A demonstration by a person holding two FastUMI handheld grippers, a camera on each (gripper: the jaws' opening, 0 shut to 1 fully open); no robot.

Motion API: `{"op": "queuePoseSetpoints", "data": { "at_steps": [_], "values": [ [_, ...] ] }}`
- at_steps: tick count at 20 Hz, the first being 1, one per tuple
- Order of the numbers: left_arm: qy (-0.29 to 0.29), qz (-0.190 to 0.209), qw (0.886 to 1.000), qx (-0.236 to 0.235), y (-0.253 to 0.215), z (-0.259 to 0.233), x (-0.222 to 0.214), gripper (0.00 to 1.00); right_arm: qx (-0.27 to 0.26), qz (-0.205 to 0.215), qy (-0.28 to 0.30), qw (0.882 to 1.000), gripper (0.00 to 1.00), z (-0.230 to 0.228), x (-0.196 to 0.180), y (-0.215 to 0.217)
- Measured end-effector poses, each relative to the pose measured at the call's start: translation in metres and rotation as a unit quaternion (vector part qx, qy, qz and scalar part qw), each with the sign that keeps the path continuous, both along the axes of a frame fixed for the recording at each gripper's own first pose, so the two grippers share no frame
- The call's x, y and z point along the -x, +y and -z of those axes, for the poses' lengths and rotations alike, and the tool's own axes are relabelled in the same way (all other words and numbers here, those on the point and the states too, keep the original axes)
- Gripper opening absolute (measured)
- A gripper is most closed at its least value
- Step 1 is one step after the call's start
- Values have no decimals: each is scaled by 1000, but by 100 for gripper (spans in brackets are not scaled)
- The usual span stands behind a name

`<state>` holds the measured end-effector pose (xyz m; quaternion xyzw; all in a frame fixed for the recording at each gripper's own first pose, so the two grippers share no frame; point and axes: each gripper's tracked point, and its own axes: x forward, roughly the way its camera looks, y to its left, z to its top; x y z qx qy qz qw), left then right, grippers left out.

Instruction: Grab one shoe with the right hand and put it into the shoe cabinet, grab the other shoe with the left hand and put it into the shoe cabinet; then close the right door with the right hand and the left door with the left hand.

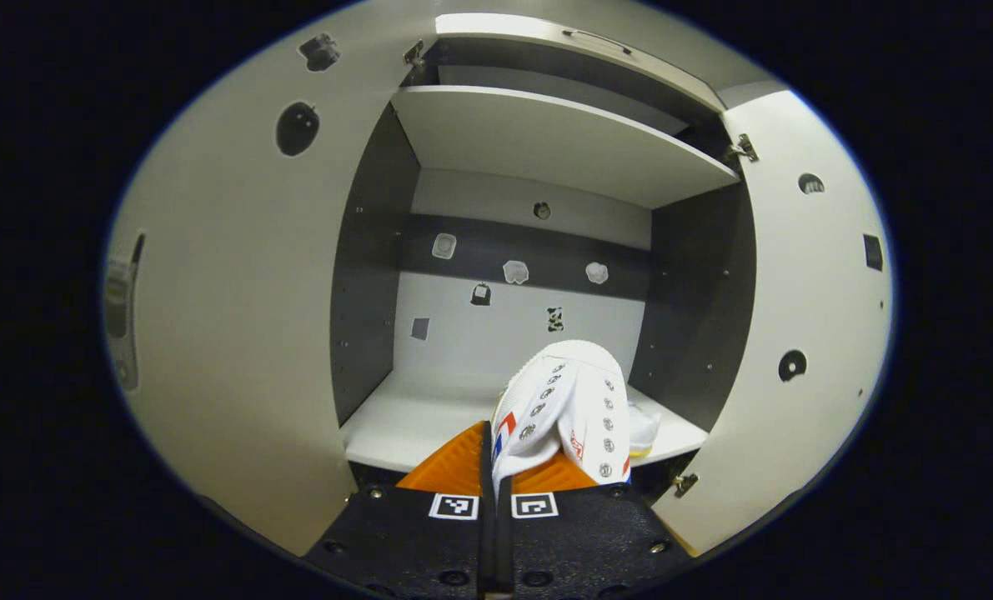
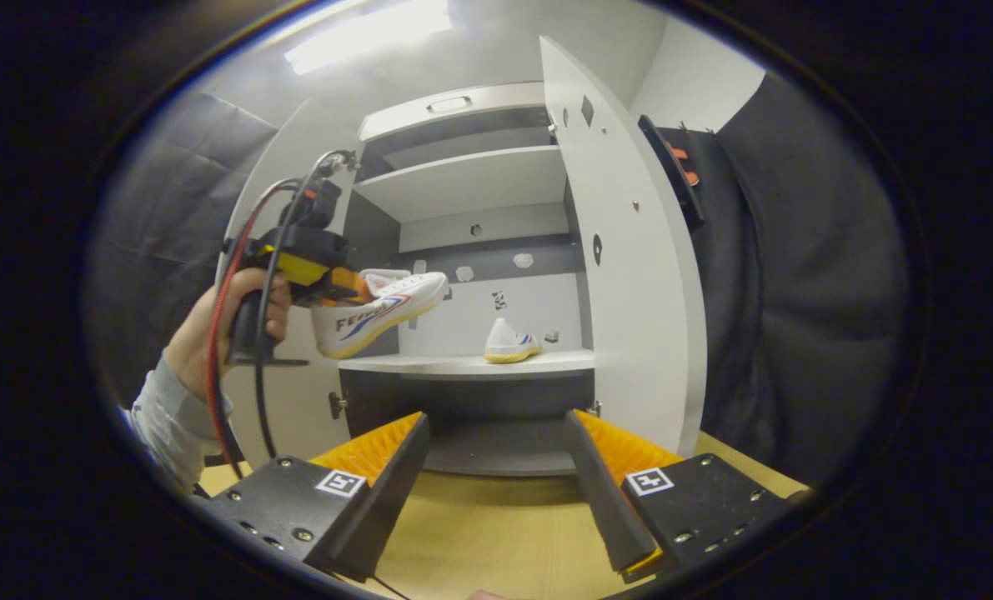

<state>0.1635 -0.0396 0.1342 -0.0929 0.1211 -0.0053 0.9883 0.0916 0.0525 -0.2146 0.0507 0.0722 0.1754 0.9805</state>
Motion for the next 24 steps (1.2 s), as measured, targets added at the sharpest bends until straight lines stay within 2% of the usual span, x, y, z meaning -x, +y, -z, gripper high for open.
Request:
{"op": "queuePoseSetpoints", "data": {
  "at_steps": [8, 10, 16, 18, 19, 20, 21, 24],
  "values": [
    [0, -45, 999, 13, 10, 14, -109, 0, -13, 4, 0, 1000, 99, -4, 5, -3],
    [18, -71, 997, 13, 26, 35, -131, 0, -19, 9, 3, 1000, 97, -4, 9, -4],
    [98, -125, 987, 23, 61, 99, -157, 1, -10, 12, -3, 1000, 99, -7, 17, -4],
    [123, -125, 984, 32, 64, 112, -159, 1, -4, 17, -3, 1000, 99, -6, 24, -5],
    [132, -108, 985, 27, 61, 116, -159, 3, -5, 17, -2, 1000, 99, -7, 28, -4],
    [136, -88, 986, 30, 55, 118, -161, 5, -9, 18, -3, 1000, 100, -7, 28, -1],
    [143, -75, 986, 29, 51, 123, -159, 12, -10, 20, -5, 1000, 100, -9, 28, 0],
    [133, -70, 988, 19, 62, 112, -151, 57, -1, 32, -4, 999, 99, -4, 31, -1]
  ]
}}
